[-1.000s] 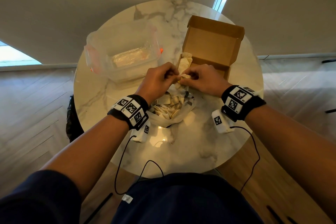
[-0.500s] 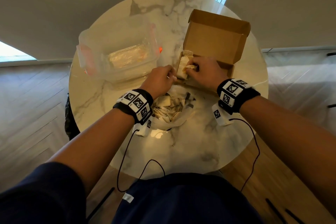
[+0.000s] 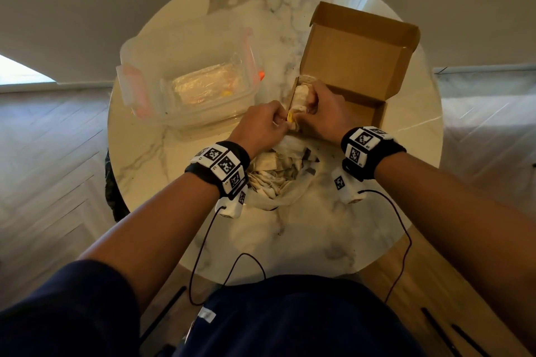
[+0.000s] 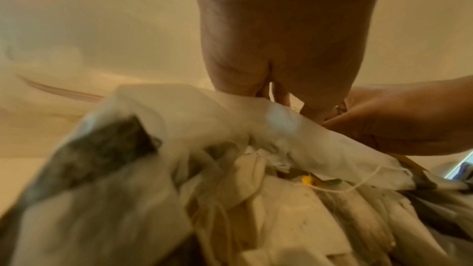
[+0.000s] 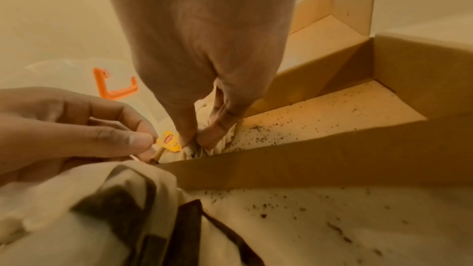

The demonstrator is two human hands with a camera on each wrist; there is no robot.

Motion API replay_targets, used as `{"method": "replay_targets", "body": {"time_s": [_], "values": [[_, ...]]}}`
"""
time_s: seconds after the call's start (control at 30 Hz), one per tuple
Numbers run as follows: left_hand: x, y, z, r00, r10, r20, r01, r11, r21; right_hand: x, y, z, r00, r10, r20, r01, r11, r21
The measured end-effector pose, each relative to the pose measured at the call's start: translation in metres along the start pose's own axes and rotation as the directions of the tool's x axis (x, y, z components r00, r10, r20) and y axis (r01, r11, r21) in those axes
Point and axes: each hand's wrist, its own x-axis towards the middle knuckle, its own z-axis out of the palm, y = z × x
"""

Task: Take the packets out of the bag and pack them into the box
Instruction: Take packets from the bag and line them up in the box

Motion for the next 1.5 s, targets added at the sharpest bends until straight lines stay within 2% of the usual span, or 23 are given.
{"method": "replay_targets", "body": {"time_s": [0.13,0.3,0.53,0.67,0.9,1.03,1.17,1.33,1.5], "values": [[0.004,-0.001,0.002,0.999,0.035,0.031,-0.037,0.999,0.040,-0.003,0.005,0.000,0.999,-0.016,-0.036,0.016,1.000,-0.018],[0.006,-0.002,0.006,0.998,0.047,0.043,-0.051,0.995,0.087,-0.005,0.015,0.007,0.997,-0.040,0.064,0.038,0.999,0.033],[0.002,0.001,0.003,0.996,0.072,0.061,-0.076,0.994,0.072,-0.009,0.014,0.015,0.989,-0.149,0.009,0.149,0.987,-0.065],[-0.001,0.000,-0.001,0.994,0.091,0.068,-0.096,0.992,0.081,-0.011,0.013,0.015,0.992,-0.130,-0.002,0.129,0.989,-0.074],[-0.016,-0.006,-0.010,0.992,0.126,0.004,-0.126,0.988,0.090,-0.025,0.006,-0.005,0.990,-0.144,-0.003,0.142,0.983,-0.117],[-0.032,-0.008,-0.017,0.980,0.195,-0.036,-0.192,0.979,0.067,-0.036,-0.005,-0.015,0.983,-0.184,-0.022,0.180,0.978,-0.107],[-0.052,-0.014,-0.019,0.967,0.253,-0.020,-0.251,0.966,0.062,-0.049,-0.013,-0.014,0.970,-0.240,-0.037,0.237,0.969,-0.074],[-0.077,-0.028,-0.018,0.970,0.238,0.045,-0.242,0.963,0.117,-0.074,-0.022,-0.006,0.960,-0.270,0.079,0.265,0.962,0.065],[-0.085,-0.040,-0.010,0.962,0.206,0.176,-0.245,0.939,0.239,-0.092,-0.020,0.008,0.921,-0.272,0.278,0.277,0.961,0.020]]}}
